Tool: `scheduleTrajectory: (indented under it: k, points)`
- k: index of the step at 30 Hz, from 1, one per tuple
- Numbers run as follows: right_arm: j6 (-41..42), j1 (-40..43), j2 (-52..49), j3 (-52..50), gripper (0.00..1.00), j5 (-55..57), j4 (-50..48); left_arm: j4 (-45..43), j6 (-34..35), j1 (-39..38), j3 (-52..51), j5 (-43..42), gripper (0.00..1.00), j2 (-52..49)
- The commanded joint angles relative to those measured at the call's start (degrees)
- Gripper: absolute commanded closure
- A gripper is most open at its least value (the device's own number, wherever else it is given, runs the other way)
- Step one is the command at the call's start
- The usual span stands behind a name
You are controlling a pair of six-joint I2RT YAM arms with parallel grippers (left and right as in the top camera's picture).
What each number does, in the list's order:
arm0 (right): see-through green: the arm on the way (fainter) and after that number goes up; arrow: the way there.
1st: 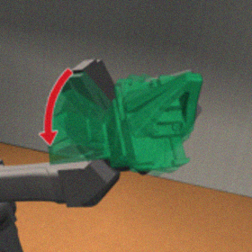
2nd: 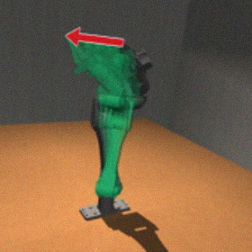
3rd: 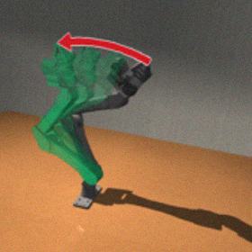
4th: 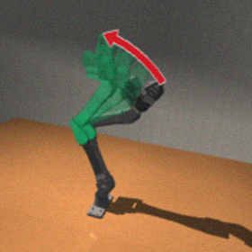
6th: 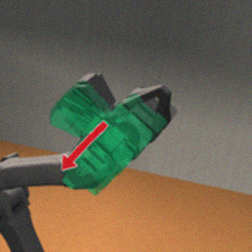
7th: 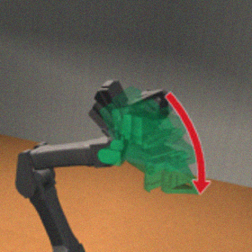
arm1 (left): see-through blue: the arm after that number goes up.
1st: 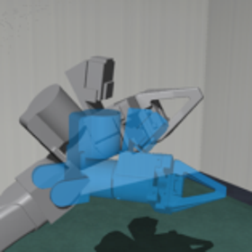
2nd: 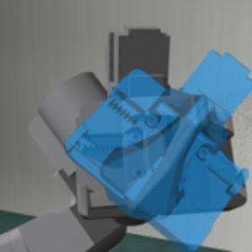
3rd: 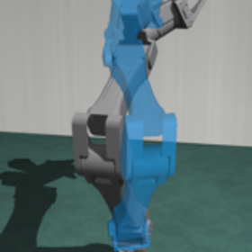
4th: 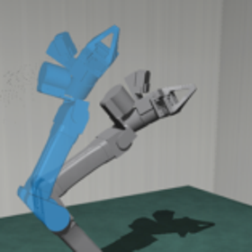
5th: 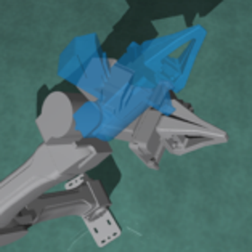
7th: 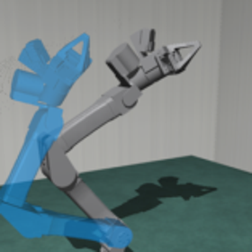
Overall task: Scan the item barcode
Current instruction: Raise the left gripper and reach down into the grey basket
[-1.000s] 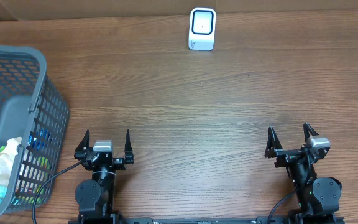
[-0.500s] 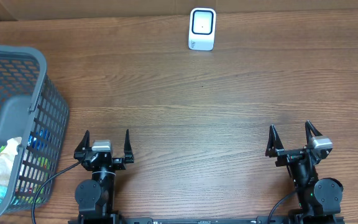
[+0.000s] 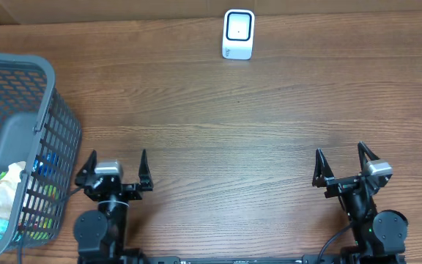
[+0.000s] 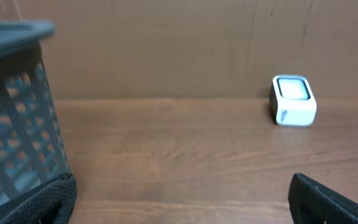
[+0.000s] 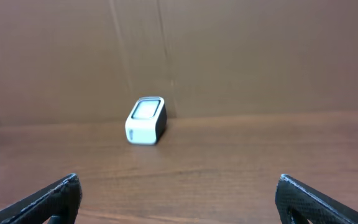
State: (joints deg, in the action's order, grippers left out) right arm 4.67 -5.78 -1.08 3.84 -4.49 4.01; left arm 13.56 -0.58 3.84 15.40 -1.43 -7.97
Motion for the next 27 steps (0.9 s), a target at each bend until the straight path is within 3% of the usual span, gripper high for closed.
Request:
scheduleTrajectory:
  k: [1, 9, 13, 14, 17, 19, 23, 27]
  points:
    - [-0.2, -0.48, -3.08, 6.6, 0.0, -1.95, -0.39, 0.55, 0.76, -0.31, 9.79, -0.17, 0.0, -9.55]
    - [-0.24, -0.48, -18.64, 22.84, 0.0, -4.55, 7.13, 15.45, 0.33, -0.31, 38.6, -4.83, 0.0, -35.5]
    - [-0.24, -0.48, -30.67, 36.57, 0.0, -6.27, 16.87, 29.79, 0.39, -0.31, 58.38, -4.09, 0.0, -48.52]
    - [-0.28, -0.48, -36.52, 43.87, 0.0, -6.75, 22.51, 38.16, 0.39, -0.31, 69.42, -4.17, 0.0, -55.32]
    - [-0.7, -0.48, -48.52, 59.63, 0.0, -8.35, 35.52, 54.55, 0.44, -0.31, 90.14, -5.99, 0.0, -67.45]
    - [-0.66, -0.48, -54.18, 67.08, 0.0, -8.94, 41.88, 60.67, 1.36, -0.33, 98.07, -6.64, 0.0, -72.08]
    - [-0.55, -0.48, -63.98, 79.01, 0.0, -7.17, 51.58, 66.07, 0.96, -0.33, 103.69, -7.04, 0.0, -76.81]
    - [0.92, -0.48, -68.87, 81.22, 0.0, -8.94, 53.31, 66.79, 0.96, -0.33, 103.56, -8.83, 0.0, -79.84]
